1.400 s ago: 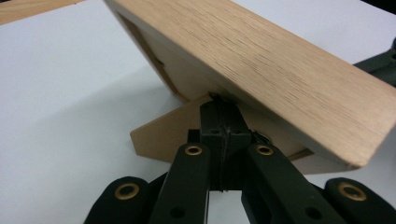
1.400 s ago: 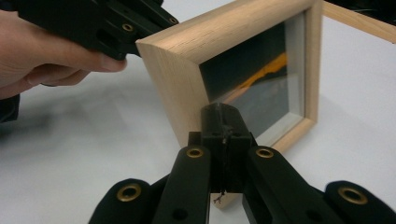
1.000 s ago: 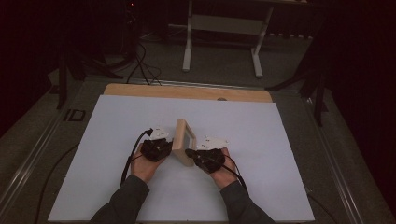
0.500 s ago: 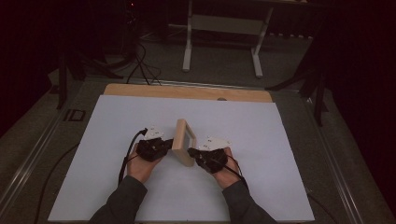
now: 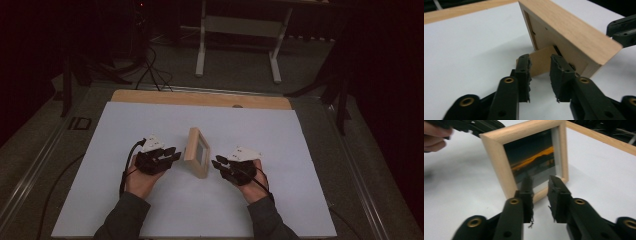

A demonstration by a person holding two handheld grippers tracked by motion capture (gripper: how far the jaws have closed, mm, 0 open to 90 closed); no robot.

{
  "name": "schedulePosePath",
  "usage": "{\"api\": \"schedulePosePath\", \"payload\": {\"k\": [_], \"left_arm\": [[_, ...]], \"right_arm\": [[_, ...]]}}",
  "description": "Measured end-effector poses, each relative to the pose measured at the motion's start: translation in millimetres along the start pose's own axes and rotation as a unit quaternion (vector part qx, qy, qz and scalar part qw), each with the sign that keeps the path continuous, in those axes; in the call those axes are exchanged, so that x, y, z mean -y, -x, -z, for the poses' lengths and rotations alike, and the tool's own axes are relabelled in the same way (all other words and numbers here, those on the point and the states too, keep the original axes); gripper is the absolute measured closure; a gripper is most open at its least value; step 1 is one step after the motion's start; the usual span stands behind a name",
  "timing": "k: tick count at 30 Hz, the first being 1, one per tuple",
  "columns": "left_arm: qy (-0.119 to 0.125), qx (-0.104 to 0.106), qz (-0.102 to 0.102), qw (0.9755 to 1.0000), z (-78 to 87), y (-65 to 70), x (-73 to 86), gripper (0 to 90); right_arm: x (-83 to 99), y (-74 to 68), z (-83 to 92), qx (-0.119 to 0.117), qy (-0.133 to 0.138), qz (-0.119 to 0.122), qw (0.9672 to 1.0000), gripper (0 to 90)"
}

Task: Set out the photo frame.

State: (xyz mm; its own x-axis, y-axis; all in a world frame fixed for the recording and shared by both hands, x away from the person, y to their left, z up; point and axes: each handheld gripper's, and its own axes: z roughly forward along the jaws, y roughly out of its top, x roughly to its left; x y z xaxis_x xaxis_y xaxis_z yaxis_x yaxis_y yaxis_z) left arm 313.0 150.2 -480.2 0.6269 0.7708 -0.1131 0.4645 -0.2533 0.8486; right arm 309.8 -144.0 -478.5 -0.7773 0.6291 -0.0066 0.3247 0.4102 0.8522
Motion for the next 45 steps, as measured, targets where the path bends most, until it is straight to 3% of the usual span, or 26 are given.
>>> {"api": "schedulePosePath", "payload": {"k": [3, 8, 13, 17, 22, 30, 45], "left_arm": [[0.009, -0.021, 0.007, 0.9997, 6.6, 0.3, -2.5, 60.6], [0.030, -0.032, 0.005, 0.9990, 15.3, 3.7, -7.0, 51.6], [0.042, -0.021, 0.004, 0.9989, 19.5, 9.5, -11.5, 48.0], [0.040, 0.000, 0.018, 0.9990, 19.6, 10.9, -14.3, 43.7], [0.043, 0.008, 0.025, 0.9987, 19.8, 14.0, -16.2, 40.1], [0.037, 0.024, 0.017, 0.9989, 14.5, 24.6, -18.8, 36.9], [0.016, 0.022, 0.010, 0.9996, -6.1, 37.0, -16.3, 29.0]], "right_arm": [[0.4, 2.3, 1.8, 0.003, 0.003, -0.004, 1.0000, 67.5], [1.1, 3.3, 1.6, 0.006, 0.006, -0.008, 0.9999, 65.0], [1.7, 4.2, 1.9, 0.008, 0.005, -0.009, 0.9999, 64.5], [1.9, 5.4, 3.0, 0.009, 0.009, -0.012, 0.9999, 64.2], [1.9, 6.3, 3.8, 0.013, 0.011, -0.013, 0.9998, 63.2], [2.0, 6.3, 3.7, 0.014, 0.011, -0.014, 0.9997, 62.5], [2.5, 7.5, 4.5, 0.018, 0.012, -0.016, 0.9996, 62.1]]}}
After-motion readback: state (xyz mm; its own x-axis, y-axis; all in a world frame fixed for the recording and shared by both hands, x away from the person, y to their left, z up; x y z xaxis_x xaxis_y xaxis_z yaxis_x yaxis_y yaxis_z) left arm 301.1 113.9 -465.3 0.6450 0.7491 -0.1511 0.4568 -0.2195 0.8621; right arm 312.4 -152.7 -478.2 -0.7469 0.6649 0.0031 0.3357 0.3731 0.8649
